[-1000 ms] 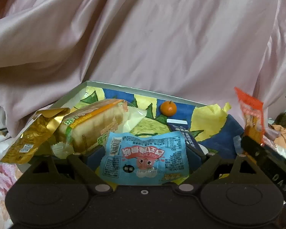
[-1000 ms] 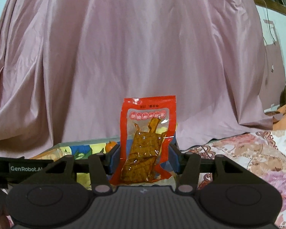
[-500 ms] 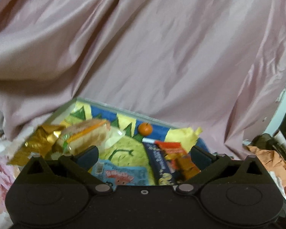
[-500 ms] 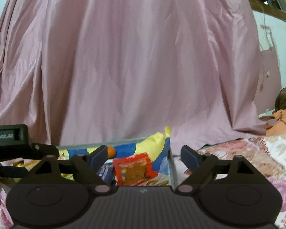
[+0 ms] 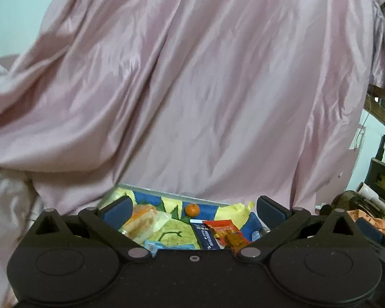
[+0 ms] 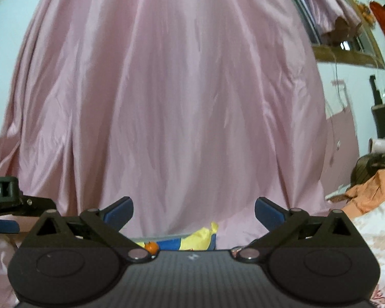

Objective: Organize snacks
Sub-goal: 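Raise both tools away from the tray back over the snacks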

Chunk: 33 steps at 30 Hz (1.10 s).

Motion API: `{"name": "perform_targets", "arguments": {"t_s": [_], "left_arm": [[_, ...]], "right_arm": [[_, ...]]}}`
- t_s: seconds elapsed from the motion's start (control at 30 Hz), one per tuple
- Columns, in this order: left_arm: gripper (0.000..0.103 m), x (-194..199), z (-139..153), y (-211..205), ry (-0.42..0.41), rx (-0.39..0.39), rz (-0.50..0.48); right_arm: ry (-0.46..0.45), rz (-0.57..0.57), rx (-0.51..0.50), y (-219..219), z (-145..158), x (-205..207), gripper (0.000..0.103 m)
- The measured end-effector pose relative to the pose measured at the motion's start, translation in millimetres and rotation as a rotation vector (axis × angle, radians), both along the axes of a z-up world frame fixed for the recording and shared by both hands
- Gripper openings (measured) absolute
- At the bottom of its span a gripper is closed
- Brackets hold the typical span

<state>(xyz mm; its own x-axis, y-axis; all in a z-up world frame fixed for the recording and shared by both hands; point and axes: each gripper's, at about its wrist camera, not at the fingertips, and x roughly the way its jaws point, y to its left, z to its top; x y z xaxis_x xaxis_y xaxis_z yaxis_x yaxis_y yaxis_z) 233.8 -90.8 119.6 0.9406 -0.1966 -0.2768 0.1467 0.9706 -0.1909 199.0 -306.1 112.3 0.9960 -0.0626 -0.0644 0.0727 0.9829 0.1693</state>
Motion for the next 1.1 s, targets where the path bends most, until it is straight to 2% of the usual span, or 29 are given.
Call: {"name": "perform_targets", "arguments": {"t_s": [0.2, 0.63, 1.1], "left_arm": [[0.102, -44, 7, 11, -0.061, 0.033, 0.033], [0.102, -104, -13, 41, -0.041, 0.026, 0.067], [0.102, -147, -43, 62, -0.029, 0.128, 0.02]], "right_arm": [[-0.046, -0.011, -0.039, 4, 9, -35, 0.103], [-0.108, 0.049, -0.156, 30, 12, -113, 0.103], [-0.021, 0.112, -0.253, 57, -4, -159, 0.103]]}}
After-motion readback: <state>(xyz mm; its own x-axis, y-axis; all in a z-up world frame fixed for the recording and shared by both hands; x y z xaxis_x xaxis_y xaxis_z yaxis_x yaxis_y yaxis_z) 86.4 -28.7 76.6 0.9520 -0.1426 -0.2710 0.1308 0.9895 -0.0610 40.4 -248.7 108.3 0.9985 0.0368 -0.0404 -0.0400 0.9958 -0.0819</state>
